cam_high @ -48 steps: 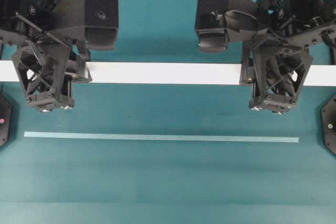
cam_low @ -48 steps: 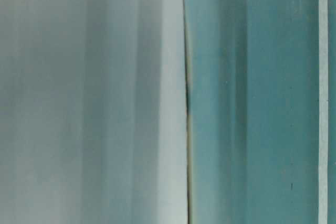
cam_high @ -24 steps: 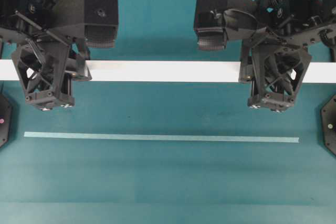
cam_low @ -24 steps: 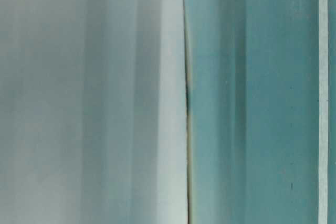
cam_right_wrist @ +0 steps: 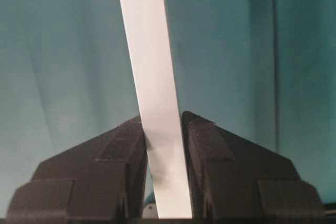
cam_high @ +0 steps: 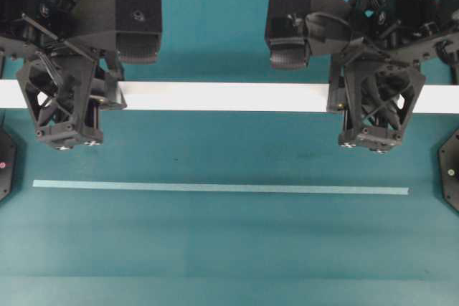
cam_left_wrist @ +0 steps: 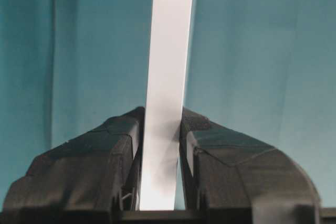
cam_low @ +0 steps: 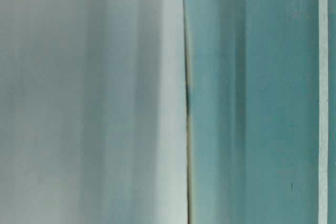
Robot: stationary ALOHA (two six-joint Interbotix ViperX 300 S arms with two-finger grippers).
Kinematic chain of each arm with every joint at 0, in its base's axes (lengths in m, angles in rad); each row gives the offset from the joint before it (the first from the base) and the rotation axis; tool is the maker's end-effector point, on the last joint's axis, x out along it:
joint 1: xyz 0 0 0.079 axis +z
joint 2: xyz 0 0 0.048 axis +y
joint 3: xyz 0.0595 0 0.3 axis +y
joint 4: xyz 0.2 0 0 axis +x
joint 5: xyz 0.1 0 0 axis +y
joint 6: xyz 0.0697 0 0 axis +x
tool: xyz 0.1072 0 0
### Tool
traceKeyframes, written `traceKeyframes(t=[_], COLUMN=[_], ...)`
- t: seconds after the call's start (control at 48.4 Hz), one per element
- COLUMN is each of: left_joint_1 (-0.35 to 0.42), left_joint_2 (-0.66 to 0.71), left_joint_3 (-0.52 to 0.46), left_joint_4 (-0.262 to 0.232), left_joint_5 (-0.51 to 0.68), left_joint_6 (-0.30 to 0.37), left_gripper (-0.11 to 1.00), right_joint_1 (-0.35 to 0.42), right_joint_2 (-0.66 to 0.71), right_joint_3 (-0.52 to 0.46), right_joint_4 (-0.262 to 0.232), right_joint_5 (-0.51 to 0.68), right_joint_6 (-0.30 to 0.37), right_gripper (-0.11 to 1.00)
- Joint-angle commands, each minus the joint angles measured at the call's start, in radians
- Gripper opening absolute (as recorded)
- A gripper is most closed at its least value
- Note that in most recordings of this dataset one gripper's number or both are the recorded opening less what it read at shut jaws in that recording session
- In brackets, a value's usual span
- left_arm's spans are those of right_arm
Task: Lift a wooden board with both hands.
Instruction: 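Hold the board raised level between both grippers, then lower the held board forward back onto the table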
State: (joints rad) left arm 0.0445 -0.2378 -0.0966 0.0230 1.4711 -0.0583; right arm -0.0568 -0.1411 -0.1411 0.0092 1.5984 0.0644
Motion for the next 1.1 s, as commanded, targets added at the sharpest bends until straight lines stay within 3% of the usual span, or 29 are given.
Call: traceKeyframes(t=[0.0, 0.62, 1.075], left_joint_1=[0.002, 0.002, -0.002], left_joint_2=[-0.009, -0.009, 0.014], left_joint_3=[0.005, 0.319, 0.534], left_joint_4=[0.0, 0.0, 0.0], left_joint_5=[-0.02, -0.215, -0.428], left_joint_6=[-0.006, -0.023, -0.025], left_gripper=[0.17, 0.17, 0.17], right_joint_1=[-0.002, 0.002, 0.002], right_joint_2=[0.005, 0.021, 0.075], right_joint_3=[0.026, 0.31, 0.43], right_joint_4=[-0.005, -0.006, -0.006], right_joint_5=[-0.015, -0.236, -0.391], right_joint_6=[0.002, -0.031, -0.08], right_gripper=[0.22, 0.22, 0.22])
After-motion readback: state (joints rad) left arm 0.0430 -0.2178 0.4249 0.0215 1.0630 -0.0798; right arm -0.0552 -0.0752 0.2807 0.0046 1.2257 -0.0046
